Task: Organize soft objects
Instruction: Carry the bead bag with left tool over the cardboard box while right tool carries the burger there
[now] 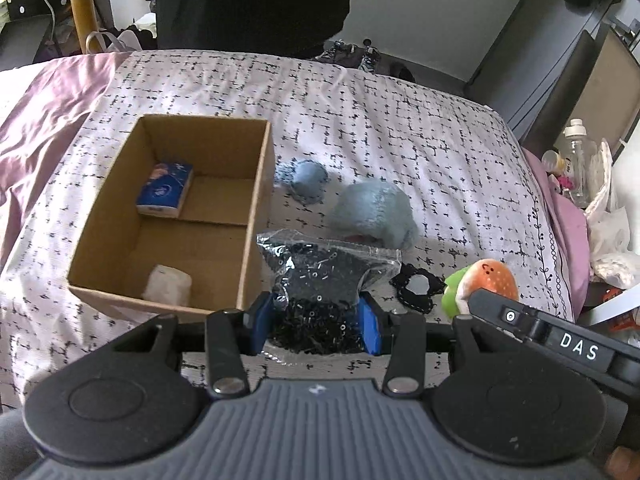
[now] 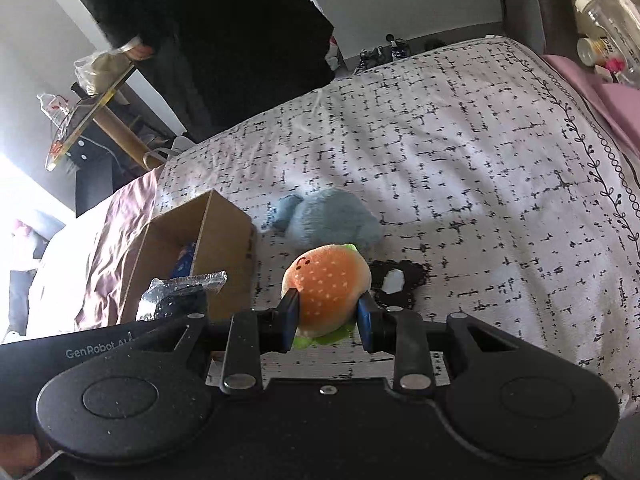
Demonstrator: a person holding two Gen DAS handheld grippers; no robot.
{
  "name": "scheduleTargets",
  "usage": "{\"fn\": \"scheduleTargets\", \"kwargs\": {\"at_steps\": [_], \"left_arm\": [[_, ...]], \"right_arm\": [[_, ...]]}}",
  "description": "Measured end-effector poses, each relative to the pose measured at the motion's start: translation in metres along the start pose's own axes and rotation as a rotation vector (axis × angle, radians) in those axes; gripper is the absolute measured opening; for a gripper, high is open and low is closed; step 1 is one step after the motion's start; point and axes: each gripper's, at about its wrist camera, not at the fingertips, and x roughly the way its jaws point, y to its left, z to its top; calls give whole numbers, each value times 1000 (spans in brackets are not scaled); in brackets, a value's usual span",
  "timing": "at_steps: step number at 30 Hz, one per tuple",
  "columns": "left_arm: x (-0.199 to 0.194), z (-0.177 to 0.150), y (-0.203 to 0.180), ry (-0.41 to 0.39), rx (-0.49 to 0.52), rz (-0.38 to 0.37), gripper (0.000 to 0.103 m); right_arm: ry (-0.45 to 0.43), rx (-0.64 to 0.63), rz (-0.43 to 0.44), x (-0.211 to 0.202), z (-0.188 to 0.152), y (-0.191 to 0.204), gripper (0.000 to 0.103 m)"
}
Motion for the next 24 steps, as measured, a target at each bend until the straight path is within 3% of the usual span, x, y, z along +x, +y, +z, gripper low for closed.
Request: {"fn": "scheduleTargets", "kwargs": {"at_steps": [24], "left_arm": [[-5, 41, 93, -5, -73, 47, 44]], "right_arm": [[41, -80, 38, 44, 17, 92, 30]]}}
